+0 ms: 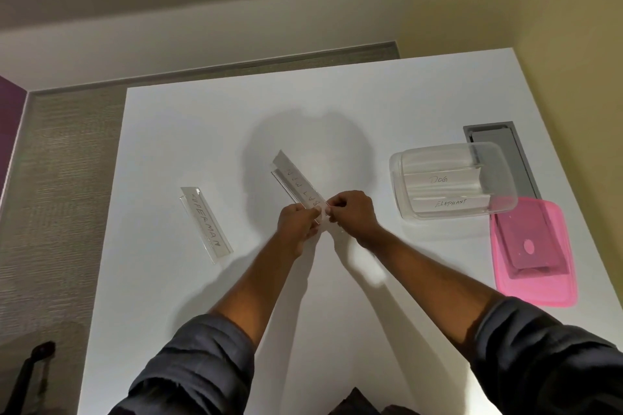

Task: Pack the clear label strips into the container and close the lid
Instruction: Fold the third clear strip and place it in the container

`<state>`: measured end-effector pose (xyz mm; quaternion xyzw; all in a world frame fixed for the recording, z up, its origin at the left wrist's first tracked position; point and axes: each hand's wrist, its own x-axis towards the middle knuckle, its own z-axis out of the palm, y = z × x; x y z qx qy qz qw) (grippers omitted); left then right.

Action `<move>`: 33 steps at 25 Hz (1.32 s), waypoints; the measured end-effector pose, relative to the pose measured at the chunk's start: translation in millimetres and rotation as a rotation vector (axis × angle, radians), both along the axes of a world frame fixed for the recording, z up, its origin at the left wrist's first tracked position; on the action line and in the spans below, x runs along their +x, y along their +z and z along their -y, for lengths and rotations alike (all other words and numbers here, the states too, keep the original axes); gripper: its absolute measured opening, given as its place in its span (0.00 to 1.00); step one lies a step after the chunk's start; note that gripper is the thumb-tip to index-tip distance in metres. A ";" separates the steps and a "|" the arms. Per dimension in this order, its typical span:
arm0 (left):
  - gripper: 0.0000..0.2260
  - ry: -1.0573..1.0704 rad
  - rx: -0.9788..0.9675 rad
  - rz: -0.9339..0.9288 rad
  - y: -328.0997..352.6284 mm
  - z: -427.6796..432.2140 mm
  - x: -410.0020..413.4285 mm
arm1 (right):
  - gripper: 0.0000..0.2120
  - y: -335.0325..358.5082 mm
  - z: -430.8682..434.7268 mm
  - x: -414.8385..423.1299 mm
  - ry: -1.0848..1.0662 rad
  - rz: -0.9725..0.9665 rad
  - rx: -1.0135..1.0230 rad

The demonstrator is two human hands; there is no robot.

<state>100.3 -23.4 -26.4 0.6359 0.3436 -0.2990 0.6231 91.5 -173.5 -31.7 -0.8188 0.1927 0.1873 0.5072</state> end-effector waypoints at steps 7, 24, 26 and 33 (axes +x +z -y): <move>0.14 0.044 -0.152 0.056 7.1 -3.2 -1.9 | 0.04 10.8 0.0 -17.1 -0.216 -0.109 0.445; 0.32 -0.693 0.346 0.405 38.7 -33.2 5.5 | 0.11 60.7 65.0 -21.3 0.032 0.124 0.032; 0.33 -0.859 0.463 0.461 43.0 -36.8 8.3 | 0.14 72.6 79.8 -11.6 0.141 0.236 -0.135; 0.33 -1.123 0.619 0.556 59.5 -32.6 10.0 | 0.32 90.3 111.2 0.4 0.498 0.445 -0.575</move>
